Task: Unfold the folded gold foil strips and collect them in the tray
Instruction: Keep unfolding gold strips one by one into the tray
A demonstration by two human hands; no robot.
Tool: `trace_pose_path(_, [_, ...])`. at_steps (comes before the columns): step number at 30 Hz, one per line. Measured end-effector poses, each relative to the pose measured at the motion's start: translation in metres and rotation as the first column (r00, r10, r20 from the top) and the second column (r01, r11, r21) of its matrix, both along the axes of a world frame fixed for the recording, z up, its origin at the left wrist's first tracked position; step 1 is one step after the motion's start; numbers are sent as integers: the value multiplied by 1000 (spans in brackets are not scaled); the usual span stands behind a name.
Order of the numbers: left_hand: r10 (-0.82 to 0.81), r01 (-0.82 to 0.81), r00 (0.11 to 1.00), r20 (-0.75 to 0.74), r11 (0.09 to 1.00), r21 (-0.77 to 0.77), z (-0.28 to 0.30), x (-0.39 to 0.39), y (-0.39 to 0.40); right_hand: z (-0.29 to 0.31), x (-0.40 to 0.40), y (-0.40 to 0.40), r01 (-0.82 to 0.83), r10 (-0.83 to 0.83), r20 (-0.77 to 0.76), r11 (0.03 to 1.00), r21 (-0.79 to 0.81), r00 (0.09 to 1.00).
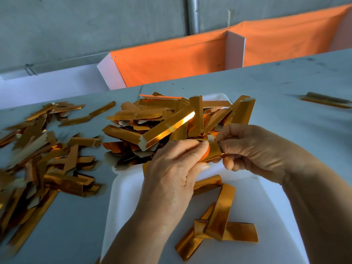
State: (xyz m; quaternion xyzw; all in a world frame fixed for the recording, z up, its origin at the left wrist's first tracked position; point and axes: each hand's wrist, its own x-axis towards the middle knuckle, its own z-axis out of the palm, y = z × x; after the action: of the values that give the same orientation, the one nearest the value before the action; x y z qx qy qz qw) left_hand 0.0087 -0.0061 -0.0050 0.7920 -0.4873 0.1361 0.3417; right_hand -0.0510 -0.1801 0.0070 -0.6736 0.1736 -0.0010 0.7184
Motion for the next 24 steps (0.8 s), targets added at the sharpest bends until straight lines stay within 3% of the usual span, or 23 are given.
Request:
trace_pose_path(5, [0,3,993,115,999,-32,2,0,-1,1,-4,-2,-49,43,42,985,163,998])
trace_pose_path(10, [-81,57,987,-136,983,-173,-1,4,2,3,-9,-6,-128,104,98,950,285,990])
trace_pose_path(12, [-85,45,976,-198,979,-199,-3,7,3,2,-8,-6,-127,107,87,950,286,990])
trace_pose_path(24, [-112,74,968,-224,982,-172,-4,12,6,0,-6,-5,-89,76,73,976,201,994])
